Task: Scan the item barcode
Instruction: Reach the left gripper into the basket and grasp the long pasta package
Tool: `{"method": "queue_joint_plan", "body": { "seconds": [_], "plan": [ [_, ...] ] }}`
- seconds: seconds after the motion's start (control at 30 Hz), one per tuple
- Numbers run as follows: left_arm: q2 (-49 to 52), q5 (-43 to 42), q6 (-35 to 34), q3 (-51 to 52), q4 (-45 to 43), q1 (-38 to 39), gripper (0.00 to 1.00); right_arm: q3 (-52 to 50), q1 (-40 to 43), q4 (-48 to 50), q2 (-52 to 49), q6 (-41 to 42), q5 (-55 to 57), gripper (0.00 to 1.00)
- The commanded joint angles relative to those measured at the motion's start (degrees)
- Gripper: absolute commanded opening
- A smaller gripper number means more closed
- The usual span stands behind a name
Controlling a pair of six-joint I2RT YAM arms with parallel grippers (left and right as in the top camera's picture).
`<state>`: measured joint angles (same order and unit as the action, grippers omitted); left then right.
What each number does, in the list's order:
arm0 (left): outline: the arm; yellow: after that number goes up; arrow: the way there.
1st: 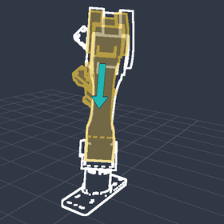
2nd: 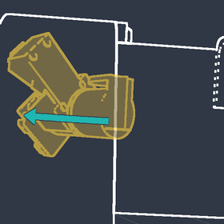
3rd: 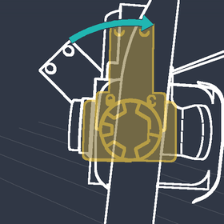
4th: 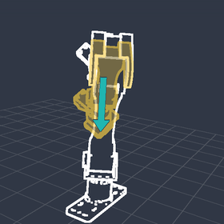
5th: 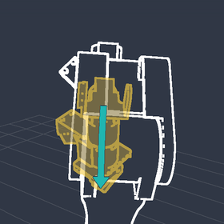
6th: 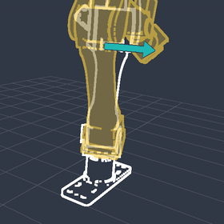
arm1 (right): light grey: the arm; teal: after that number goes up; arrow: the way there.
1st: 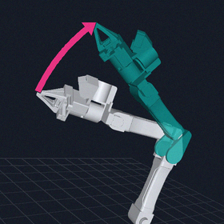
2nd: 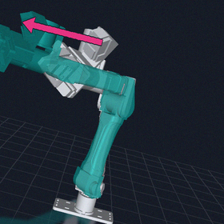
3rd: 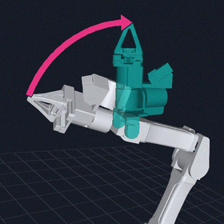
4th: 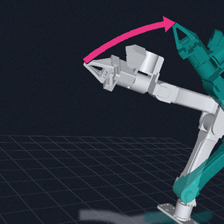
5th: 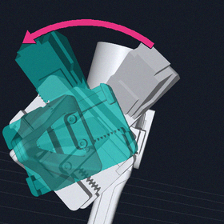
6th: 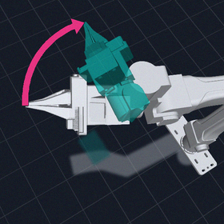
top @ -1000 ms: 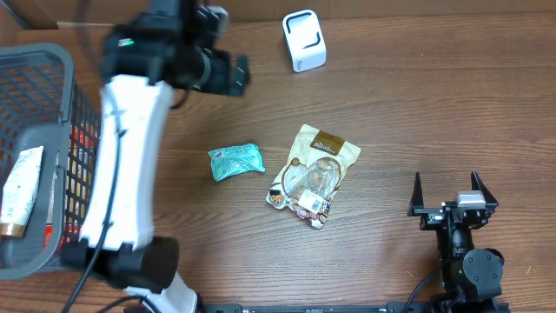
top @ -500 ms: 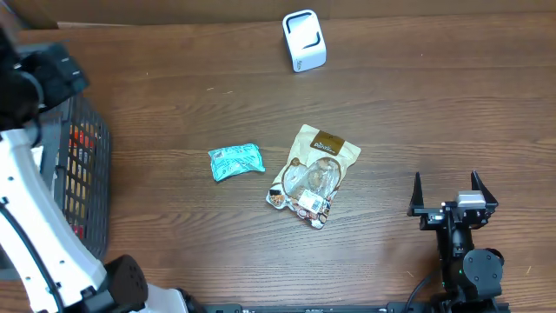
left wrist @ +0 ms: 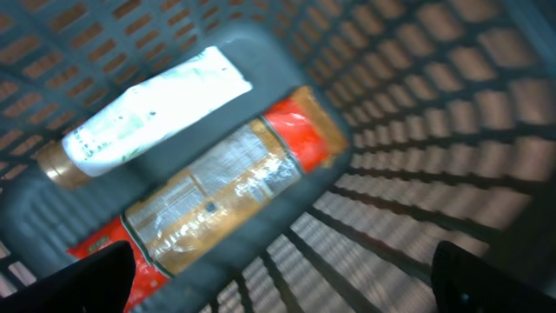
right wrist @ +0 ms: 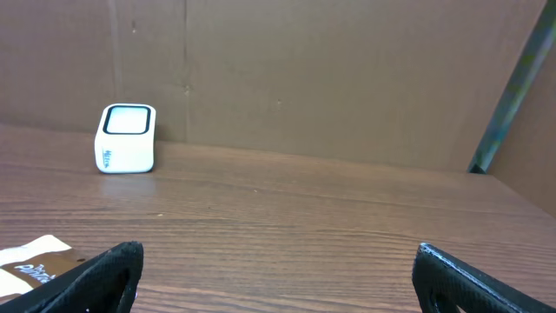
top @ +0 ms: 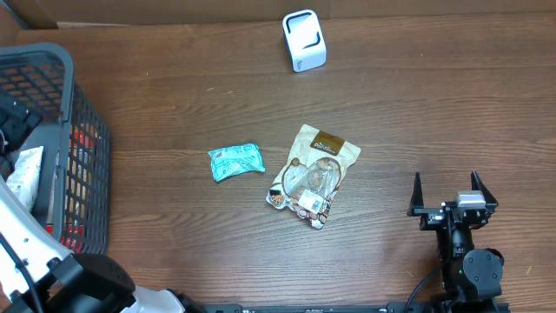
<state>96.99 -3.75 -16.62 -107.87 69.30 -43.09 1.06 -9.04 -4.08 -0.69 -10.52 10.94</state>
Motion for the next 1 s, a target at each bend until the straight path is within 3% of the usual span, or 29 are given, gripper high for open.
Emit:
{"method": "queue_joint_plan", "body": {
  "seconds": [0.0,0.23,0.43,0.6,0.97],
  "plan": [
    [0.4,-0.8,-1.2,7.7,-4.7,-2.9,1.00,-0.6,-0.2,0.4,0.5,0.0,0.6,1.00],
    [0.7,-0.7,11.1,17.8,-16.5,-5.0,1.00,-0.6,-0.2,0.4,0.5,-0.1,0.6,1.00],
    [2.8,-0.8,28.3,23.4,-23.6,-5.0,1.00,-0.6,-0.2,0.4,0.5,-0.1,0.6,1.00],
    [5.7,-0.8,33.0,24.5,-26.6,-5.0,1.00,-0.6,-0.2,0.4,0.5,0.0,0.6,1.00],
    [16.8,-3.8,34.9,24.5,-25.0,-4.4,1.00,-0.6,-0.2,0.4,0.5,0.0,0.6,1.00]
  ]
}}
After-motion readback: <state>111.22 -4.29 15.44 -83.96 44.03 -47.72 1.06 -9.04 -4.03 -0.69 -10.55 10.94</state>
